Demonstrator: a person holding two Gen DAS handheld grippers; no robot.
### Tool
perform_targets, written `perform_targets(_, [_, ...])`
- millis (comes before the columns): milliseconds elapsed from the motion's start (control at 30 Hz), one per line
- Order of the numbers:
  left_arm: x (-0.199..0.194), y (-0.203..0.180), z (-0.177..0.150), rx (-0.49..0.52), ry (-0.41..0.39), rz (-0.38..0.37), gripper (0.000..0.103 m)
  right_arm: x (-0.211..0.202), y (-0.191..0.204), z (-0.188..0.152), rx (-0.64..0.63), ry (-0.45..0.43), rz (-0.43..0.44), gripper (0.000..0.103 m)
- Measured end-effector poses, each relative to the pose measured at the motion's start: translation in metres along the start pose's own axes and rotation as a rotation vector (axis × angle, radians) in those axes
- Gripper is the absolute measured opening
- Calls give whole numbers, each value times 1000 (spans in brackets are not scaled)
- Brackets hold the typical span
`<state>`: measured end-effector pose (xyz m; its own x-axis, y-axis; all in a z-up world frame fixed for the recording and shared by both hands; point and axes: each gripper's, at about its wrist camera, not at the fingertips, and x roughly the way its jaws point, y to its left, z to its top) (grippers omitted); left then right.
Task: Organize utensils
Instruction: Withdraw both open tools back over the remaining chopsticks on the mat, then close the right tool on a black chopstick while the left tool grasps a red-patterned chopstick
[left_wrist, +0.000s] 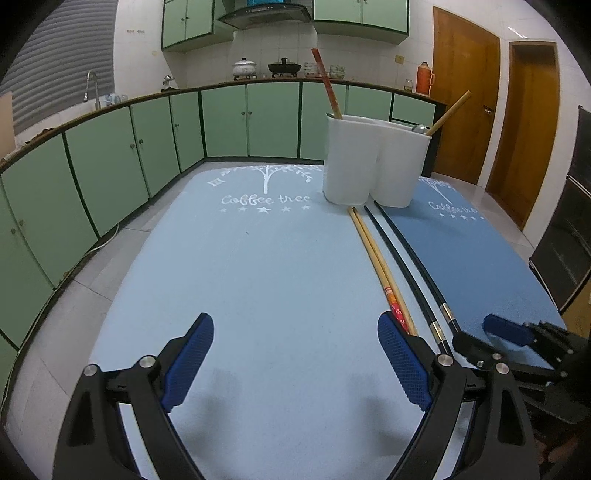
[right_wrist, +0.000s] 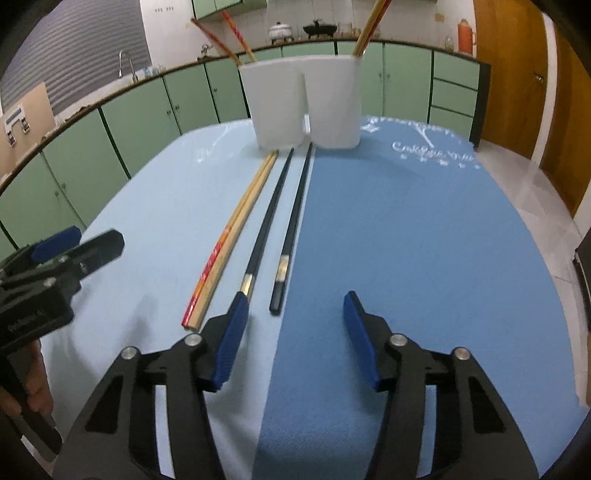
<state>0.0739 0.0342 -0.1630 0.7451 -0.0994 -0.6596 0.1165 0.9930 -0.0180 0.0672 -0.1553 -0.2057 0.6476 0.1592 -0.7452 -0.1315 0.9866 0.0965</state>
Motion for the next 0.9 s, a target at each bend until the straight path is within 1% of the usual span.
perform_targets(233, [3, 0, -2, -5, 9, -3, 89, 5, 3, 2, -1, 10, -34, 40])
perform_targets(400, [4, -1, -4, 0, 18, -3, 89, 8, 9, 3, -29, 17, -81, 37])
perform_targets(467, [5, -2, -5, 2, 21, -5, 89, 8, 10, 3, -33, 18, -84, 31])
perform_targets(533, [5, -4, -6, 9, 27, -7, 89, 9, 12, 4, -44, 20, -76, 17])
perform_targets(567, [5, -5, -6, 12, 29, -7, 89, 9, 13, 4, -49, 21, -68, 14])
perform_targets(600, [6, -7, -7, 17, 34, -7, 89, 9, 14, 4, -50, 22, -60, 7])
perform_targets(733, [8, -14, -9, 34, 53, -18, 89, 6, 5, 3, -7, 24, -39, 6])
perform_targets(900, [9, -26, -13, 55, 70, -39, 89, -4, -12, -2, 26, 18, -66, 6])
